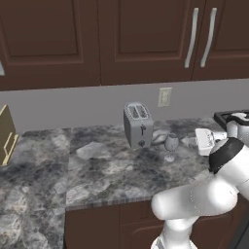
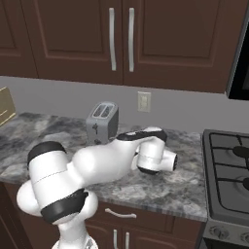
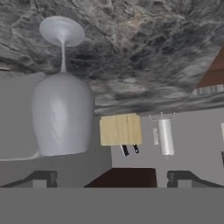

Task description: Retrieve the wine glasses from the counter and place one next to each plate.

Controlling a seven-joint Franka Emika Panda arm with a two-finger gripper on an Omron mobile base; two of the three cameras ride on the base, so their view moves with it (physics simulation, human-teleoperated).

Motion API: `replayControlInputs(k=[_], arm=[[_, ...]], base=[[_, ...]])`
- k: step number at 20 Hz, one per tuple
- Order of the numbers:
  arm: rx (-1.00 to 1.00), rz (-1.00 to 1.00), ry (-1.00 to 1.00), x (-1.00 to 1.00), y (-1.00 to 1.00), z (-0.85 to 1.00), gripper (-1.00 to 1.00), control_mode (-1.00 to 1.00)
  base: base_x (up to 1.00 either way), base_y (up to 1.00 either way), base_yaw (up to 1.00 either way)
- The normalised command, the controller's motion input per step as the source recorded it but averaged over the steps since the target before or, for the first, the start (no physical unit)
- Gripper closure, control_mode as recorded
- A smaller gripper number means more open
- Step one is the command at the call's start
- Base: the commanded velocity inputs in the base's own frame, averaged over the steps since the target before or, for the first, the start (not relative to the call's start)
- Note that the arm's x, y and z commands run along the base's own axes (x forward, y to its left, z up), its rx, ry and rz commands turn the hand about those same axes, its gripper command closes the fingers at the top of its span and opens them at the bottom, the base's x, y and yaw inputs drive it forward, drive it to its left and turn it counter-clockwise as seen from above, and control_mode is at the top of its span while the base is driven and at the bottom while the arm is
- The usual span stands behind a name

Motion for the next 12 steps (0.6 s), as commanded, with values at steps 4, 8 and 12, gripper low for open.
replayControlInputs(k=[4, 8, 12], arm=[[0.01, 0.09, -0.14, 0.33, -0.04, -0.42, -1.0, -1.0], [0.0, 0.07, -0.08, 0.2, -0.15, -0.49, -1.0, -1.0], [0.0, 0.06, 0.0, 0.27, -0.16, -0.47, -1.0, -1.0]], base=[[0.0, 0.0, 0.0], [0.0, 0.0, 0.0], [0.0, 0.0, 0.0]])
